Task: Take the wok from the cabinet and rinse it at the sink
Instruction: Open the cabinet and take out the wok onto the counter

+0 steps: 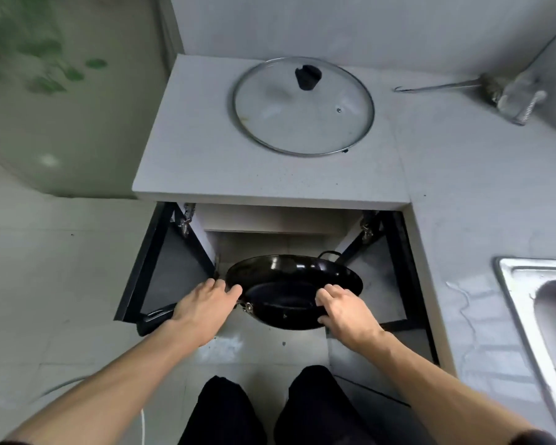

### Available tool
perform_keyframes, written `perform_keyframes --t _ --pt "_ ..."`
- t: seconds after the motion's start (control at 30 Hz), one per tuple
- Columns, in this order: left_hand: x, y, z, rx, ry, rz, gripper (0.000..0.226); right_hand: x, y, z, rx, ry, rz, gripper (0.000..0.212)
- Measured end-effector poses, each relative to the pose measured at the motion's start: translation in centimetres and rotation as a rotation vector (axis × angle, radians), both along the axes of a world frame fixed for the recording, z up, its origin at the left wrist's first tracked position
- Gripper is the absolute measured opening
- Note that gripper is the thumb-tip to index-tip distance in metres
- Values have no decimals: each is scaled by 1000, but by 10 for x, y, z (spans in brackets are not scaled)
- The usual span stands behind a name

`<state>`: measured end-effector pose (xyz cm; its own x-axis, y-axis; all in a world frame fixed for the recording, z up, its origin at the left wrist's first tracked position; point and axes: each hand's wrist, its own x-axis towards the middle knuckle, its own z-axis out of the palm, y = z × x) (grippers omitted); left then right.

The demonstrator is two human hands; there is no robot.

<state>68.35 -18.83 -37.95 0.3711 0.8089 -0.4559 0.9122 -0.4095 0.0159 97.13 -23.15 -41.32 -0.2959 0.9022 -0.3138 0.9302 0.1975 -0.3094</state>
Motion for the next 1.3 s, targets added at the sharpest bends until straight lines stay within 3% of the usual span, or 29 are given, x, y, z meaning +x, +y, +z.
perform_keyframes --t 0.13,0.4,0.6,1.0,1.3 --pt "-7 -20 68 -24 -77 56 56 -5 -24 73 -14 13 -4 25" --pt "-37 -51 171 19 -131 31 52 -28 -45 183 -5 26 25 29" --pt "-68 -52 208 118 -162 -15 48 -53 -52 226 60 45 28 32" --pt "-102 -58 268 181 -237 -60 44 -72 -68 304 207 41 22 19" --pt "-86 -51 298 254 -267 -161 37 -67 -86 346 336 7 -58 21"
